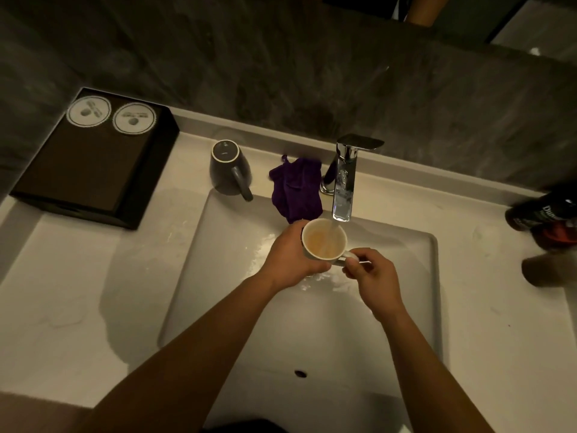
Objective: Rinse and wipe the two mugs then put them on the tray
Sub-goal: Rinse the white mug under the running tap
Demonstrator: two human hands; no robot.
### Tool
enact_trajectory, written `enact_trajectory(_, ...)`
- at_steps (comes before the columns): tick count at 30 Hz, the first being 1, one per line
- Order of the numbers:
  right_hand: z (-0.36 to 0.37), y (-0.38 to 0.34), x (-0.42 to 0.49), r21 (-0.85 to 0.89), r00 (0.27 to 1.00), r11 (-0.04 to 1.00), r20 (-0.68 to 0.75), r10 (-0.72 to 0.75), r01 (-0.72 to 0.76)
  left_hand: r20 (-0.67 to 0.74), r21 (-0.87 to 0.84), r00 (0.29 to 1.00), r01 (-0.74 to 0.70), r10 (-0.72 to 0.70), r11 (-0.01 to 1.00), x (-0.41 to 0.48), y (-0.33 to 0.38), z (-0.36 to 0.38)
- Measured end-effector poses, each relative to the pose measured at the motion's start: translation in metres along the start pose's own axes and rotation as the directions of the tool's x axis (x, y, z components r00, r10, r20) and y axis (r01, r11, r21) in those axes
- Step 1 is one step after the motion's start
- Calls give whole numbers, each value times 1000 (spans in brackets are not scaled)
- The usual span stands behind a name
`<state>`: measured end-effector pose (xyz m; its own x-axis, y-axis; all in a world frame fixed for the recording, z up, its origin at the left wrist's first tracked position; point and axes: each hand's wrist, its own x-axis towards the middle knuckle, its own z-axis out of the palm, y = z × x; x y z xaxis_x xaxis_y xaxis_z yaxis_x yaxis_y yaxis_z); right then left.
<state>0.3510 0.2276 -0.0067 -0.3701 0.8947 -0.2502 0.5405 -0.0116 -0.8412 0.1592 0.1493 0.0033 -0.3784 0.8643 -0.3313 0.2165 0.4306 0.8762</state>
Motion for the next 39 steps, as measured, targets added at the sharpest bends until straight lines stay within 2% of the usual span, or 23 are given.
enact_trajectory(5,-20,-3,10,-82,996,995,73,-52,58,88,76,996,-24,17,997,6,5,7)
enact_trajectory(8,-17,-9,21,-190,982,973,162,-102,132,174,174,983,31,-61,984,18,4,11)
enact_trajectory(9,-14,-13,24,-204,976,966,181,-119,156,172,174,981,59,-89,983,21,4,12)
enact_trajectory(11,-7,-19,28,-166,979,974,153,-133,158,156,57,976,147,-154,988,25,1,13)
enact_trajectory(14,2,-15,28,-9,998,1000,64,-4,4,172,-201,940,326,-294,924,25,-1,17)
enact_trajectory(16,11,-5,21,40,993,995,83,90,-93,190,-330,917,395,-350,857,25,-3,20)
enact_trajectory(18,23,3,11,125,974,971,122,188,-203,205,-408,911,412,-358,815,26,-2,23)
enact_trajectory(20,31,3,4,290,945,903,185,271,-316,216,-440,908,419,-359,794,27,-1,26)
enact_trajectory(22,36,-1,3,363,936,864,184,301,-349,221,-436,912,409,-346,801,26,-2,28)
enact_trajectory(26,38,-8,9,289,917,870,114,383,-400,136,-426,970,243,-203,871,14,-9,32)
enact_trajectory(29,34,-13,18,147,844,831,115,524,-536,77,-397,991,135,-113,908,9,-14,37)
enact_trajectory(30,34,-15,18,129,844,834,98,528,-537,68,-406,990,138,-121,903,11,-14,38)
enact_trajectory(32,37,-15,15,102,893,888,20,449,-449,82,-448,964,263,-254,855,19,-8,37)
enact_trajectory(34,39,-16,11,31,941,942,-38,335,-334,165,-474,879,469,-448,745,27,2,35)
enact_trajectory(35,38,-16,11,3,947,948,-42,319,-319,198,-472,849,521,-490,711,28,5,35)
enact_trajectory(37,34,-20,18,9,923,923,-2,385,-385,192,-462,883,467,-429,754,24,2,34)
enact_trajectory(39,26,-28,26,106,833,828,138,536,-550,159,-465,949,314,-270,828,13,-1,34)
